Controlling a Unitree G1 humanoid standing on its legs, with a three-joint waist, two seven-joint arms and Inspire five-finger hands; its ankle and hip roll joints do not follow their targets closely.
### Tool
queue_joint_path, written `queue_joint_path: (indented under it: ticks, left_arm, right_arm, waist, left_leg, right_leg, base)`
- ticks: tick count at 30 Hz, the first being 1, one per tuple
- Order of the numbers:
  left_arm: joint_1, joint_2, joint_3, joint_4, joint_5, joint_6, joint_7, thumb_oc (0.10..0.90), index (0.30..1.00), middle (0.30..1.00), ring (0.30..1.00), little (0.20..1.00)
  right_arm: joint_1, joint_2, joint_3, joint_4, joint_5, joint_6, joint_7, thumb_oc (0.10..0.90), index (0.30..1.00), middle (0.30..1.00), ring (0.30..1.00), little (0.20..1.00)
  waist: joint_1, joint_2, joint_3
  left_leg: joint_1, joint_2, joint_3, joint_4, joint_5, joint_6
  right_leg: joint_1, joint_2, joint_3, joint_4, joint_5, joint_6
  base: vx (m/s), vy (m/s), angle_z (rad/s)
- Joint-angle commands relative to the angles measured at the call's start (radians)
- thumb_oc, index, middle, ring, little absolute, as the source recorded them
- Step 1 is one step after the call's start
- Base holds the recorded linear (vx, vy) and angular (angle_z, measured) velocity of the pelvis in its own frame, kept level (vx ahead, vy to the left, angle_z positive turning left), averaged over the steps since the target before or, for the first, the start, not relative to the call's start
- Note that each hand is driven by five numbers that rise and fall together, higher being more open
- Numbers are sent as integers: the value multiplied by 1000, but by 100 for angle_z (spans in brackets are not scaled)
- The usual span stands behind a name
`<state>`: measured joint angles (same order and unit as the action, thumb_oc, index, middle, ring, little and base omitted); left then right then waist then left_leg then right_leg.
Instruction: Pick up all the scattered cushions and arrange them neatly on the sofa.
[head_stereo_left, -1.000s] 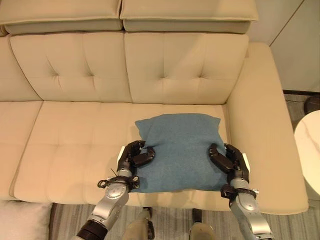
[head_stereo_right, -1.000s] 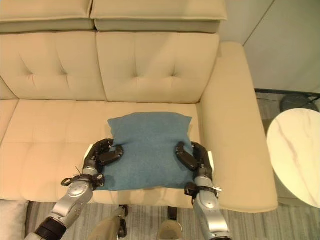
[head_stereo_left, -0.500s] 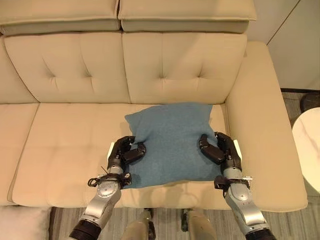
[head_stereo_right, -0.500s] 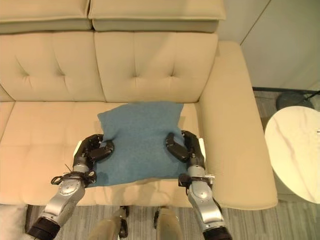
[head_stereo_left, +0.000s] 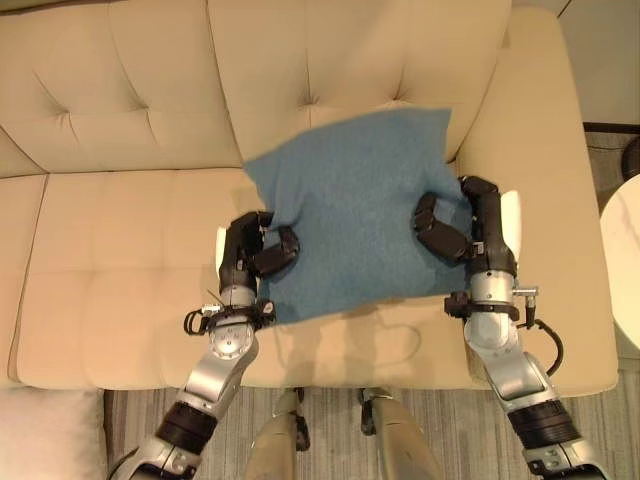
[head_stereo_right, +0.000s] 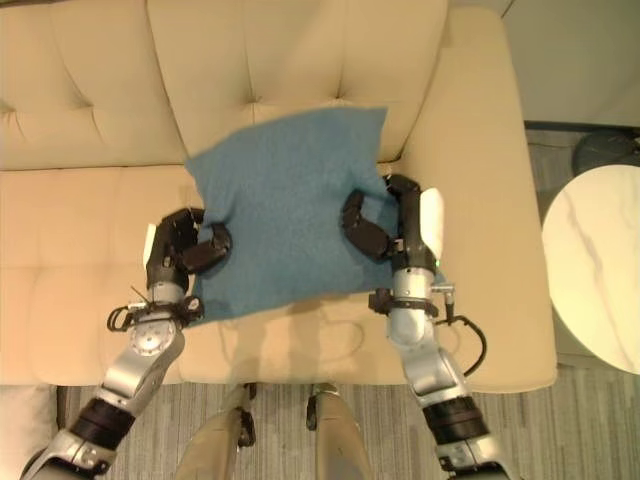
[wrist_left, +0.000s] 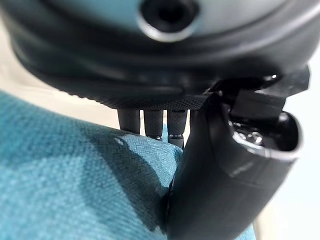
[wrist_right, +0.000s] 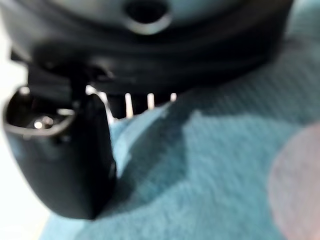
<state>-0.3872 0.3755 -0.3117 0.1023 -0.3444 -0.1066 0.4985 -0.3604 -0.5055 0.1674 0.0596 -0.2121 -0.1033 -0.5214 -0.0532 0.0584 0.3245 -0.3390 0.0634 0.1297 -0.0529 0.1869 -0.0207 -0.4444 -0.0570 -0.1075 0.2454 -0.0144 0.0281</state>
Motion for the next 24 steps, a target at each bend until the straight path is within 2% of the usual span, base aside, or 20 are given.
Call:
queue_joint_path:
  ticks: [1,2,5,9,10,12,14,15,17,21,22,23,24]
  left_arm:
    - [-261,-4,-69,-191,140,-270,10,400,300,300,300,300]
    - [-333,16,-73,-189,185,-274,55,400,300,300,300,300]
    - [-417,40,-71,-179,246,-271,120,400,300,300,300,300]
    - [-486,66,-78,-134,255,-265,155,400,300,300,300,300]
    - [-551,83,-98,-79,260,-244,164,400,300,300,300,300]
    - [-555,84,-98,-77,260,-245,164,400,300,300,300,300]
    - [-648,83,-131,41,250,-223,165,400,300,300,300,300]
    - [-654,84,-131,45,249,-225,165,400,300,300,300,300]
    - [-770,63,-166,211,189,-218,163,400,300,300,300,300]
    - [-829,73,-178,343,160,-190,142,400,300,300,300,300]
    - [-877,85,-190,444,136,-166,124,400,300,300,300,300]
    - [-896,88,-195,466,130,-161,118,800,900,900,900,900]
    - [-919,94,-199,511,117,-150,109,800,900,900,900,900]
  right_arm:
    - [-158,8,60,-221,-127,-168,-78,400,300,300,300,300]
    - [-208,-1,66,-235,-161,-164,-117,400,300,300,300,300]
    - [-282,-24,71,-239,-211,-158,-181,400,300,300,300,300]
    - [-350,-35,88,-213,-223,-142,-219,400,300,300,300,300]
    - [-402,-45,105,-161,-214,-122,-244,400,300,300,300,300]
    - [-406,-45,105,-159,-213,-123,-245,400,300,300,300,300]
    - [-467,-62,130,-56,-201,-98,-266,400,300,300,300,300]
    - [-472,-63,131,-52,-200,-99,-267,400,300,300,300,300]
    - [-582,-58,179,109,-130,-77,-280,400,300,300,300,300]
    - [-665,-32,212,254,-75,-50,-272,400,300,300,300,300]
    - [-735,-13,253,378,-12,-36,-246,400,300,300,300,300]
    - [-766,-16,266,399,0,-29,-241,800,900,900,900,900]
    - [-797,-10,286,444,42,-28,-216,800,900,900,900,900]
  waist:
    - [-10,-58,-145]
    - [-12,-54,-151]
    - [-14,-47,-158]
    - [-17,-49,-173]
    - [-16,-58,-168]
    - [-16,-59,-168]
    - [-20,-65,-157]
    - [-20,-65,-155]
    - [-23,-66,-140]
    - [-20,-65,-142]
    - [-13,-70,-128]
    - [-11,-74,-120]
    - [-8,-80,-105]
  left_leg:
    - [25,-77,-16,50,-171,22]
    - [20,-78,-15,46,-171,20]
    - [11,-85,-34,23,-158,21]
    - [-13,-88,-58,16,-151,30]
    - [-31,-89,-83,52,-165,35]
    - [-39,-89,-83,53,-159,35]
    - [-41,-91,-79,44,-154,28]
    - [-46,-91,-78,43,-148,28]
    - [-81,-97,-61,26,-120,14]
    - [-96,-94,-65,-2,-114,16]
    - [-123,-93,-79,18,-118,16]
    - [-133,-94,-89,29,-119,15]
    - [-149,-97,-112,50,-120,11]
  right_leg:
    - [154,19,10,-207,-38,40]
    - [147,19,15,-206,-41,42]
    - [122,25,35,-210,-32,44]
    - [95,28,73,-209,-24,37]
    - [89,32,90,-200,-29,30]
    - [83,32,90,-202,-22,30]
    - [83,37,91,-208,-26,33]
    - [79,37,91,-209,-21,33]
    - [50,41,81,-223,-11,35]
    - [26,43,75,-244,8,41]
    - [3,42,82,-245,25,43]
    - [-2,43,84,-245,27,43]
    - [-9,44,88,-244,32,45]
  base:
    - [0,0,0]
    - [0,0,0]
    - [0,0,0]
    - [31,1,0]
    - [0,0,0]
    - [13,-11,2]
    - [16,-13,1]
    - [-41,-19,7]
    - [-48,-10,12]
    - [-12,-12,6]
    - [-40,14,-4]
    - [-67,8,-8]
    - [-46,-13,-17]
